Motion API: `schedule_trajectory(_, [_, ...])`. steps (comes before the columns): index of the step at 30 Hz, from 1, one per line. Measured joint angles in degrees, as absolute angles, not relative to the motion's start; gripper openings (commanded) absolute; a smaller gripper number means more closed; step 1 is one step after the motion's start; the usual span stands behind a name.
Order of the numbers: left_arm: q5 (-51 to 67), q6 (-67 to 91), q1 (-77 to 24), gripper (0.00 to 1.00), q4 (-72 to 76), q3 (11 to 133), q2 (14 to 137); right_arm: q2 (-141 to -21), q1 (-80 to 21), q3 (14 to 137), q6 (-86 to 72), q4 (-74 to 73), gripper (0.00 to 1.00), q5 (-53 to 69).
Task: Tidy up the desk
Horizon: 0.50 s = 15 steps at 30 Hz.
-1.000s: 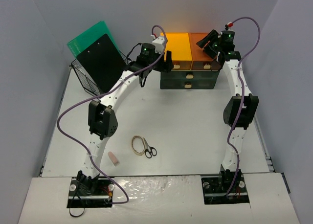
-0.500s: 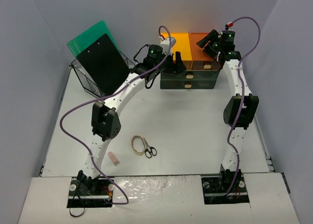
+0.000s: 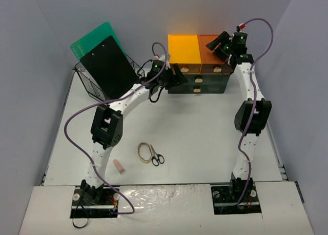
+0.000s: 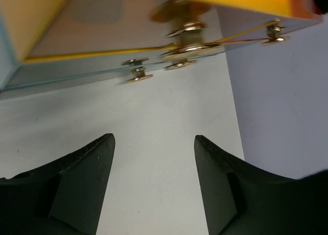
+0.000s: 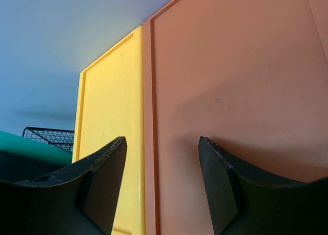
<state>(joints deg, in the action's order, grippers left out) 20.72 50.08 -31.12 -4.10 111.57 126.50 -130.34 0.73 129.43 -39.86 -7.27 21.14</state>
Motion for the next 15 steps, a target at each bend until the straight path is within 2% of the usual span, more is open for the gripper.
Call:
schedule_trajectory(4, [18.4,56.3,-30.4,0.6,-2.9,110.2,126.3,-130.4,0.8,129.4,-40.2,-7.2,0.56,21.3])
schedule_trajectory(11, [19.3,65.7,-28.3,0.6,3.1,114.8,126.3,-130.4,0.8,129.2,-40.3,-7.0,0.56,21.4])
schedule_trajectory(15, [20.1,71.6,-26.6,0.57,8.5,116.4,126.2,-130.4,1.0,129.1,-40.5,-6.9,0.56,21.9])
